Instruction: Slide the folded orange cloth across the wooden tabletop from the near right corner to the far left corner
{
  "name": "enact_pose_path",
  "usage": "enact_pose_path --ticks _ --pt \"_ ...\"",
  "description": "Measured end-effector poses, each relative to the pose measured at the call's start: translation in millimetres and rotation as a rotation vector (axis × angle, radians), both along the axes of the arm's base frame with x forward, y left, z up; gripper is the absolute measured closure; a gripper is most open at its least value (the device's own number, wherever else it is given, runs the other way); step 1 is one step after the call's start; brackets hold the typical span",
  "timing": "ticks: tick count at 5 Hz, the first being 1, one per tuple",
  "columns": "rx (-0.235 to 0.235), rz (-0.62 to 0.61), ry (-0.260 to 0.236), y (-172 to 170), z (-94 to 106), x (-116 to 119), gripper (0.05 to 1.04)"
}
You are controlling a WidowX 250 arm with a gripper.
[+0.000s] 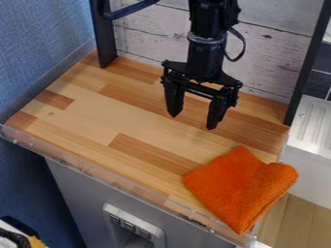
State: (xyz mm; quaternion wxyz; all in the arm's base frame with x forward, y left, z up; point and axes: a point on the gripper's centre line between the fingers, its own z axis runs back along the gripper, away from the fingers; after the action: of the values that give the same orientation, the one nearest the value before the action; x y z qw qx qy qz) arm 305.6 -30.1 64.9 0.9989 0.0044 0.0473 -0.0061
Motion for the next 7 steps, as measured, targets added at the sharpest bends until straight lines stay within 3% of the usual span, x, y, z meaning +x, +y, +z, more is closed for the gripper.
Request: enact_pose_path --ticks 2,4,5,7 --pt "-0.012 -0.175 -0.011 -20 -9.4 -20 0.085" --pt "-0.032 -0.436 -0.102 -51 -1.3 -31 0.085" --pt "-0.038 -0.546 -0.124 -63 -0.9 -40 0.085" --pt "-0.064 -0.692 -0.103 -73 -0.3 -46 0.085"
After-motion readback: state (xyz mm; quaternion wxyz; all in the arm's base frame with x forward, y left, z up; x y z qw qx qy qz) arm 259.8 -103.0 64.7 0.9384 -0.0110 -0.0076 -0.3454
